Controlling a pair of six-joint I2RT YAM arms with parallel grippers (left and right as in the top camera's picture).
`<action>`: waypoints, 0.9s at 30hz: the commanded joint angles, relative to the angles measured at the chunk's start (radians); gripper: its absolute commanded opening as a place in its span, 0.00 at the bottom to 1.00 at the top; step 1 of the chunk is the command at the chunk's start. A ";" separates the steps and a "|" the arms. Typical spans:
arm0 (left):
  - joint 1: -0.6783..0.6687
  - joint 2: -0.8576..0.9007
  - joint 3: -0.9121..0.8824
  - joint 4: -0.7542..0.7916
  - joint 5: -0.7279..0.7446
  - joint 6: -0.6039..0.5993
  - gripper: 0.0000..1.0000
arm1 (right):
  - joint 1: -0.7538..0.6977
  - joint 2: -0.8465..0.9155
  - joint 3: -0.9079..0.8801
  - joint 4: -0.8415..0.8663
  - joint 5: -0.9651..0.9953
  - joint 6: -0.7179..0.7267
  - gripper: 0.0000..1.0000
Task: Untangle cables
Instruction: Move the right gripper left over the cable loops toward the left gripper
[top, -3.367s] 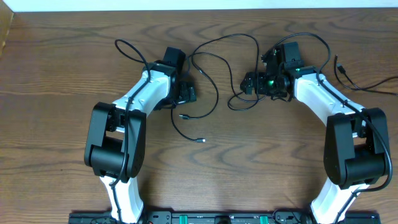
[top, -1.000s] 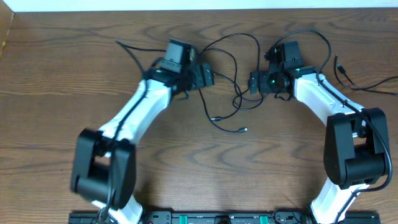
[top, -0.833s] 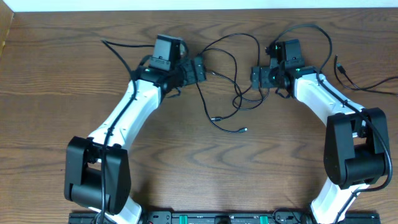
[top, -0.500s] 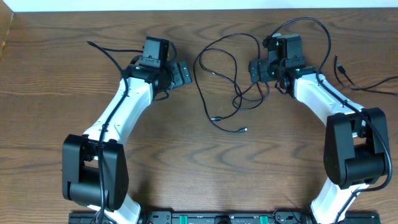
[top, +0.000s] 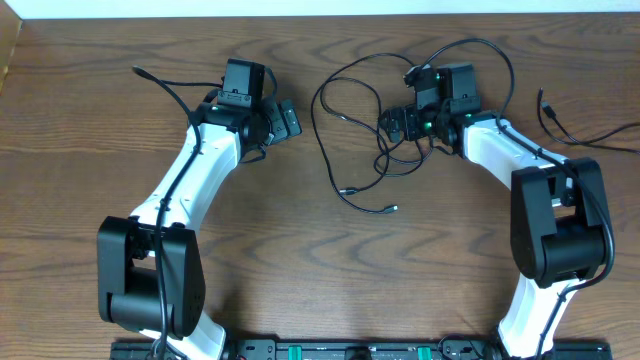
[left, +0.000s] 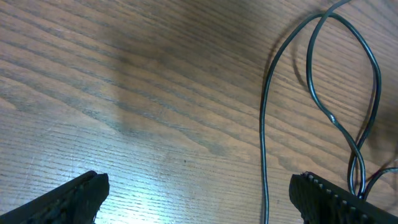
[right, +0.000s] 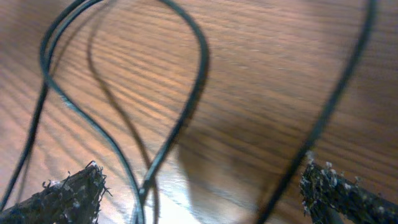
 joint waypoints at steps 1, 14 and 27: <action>0.002 0.013 -0.003 -0.003 -0.014 0.012 0.98 | 0.022 0.022 -0.002 0.000 -0.070 -0.014 0.99; 0.002 0.013 -0.003 -0.013 -0.014 0.012 0.98 | 0.115 0.023 -0.002 -0.001 -0.053 -0.015 0.99; 0.002 0.013 -0.003 -0.022 -0.014 0.012 0.98 | 0.147 0.023 -0.002 -0.027 0.027 -0.015 0.98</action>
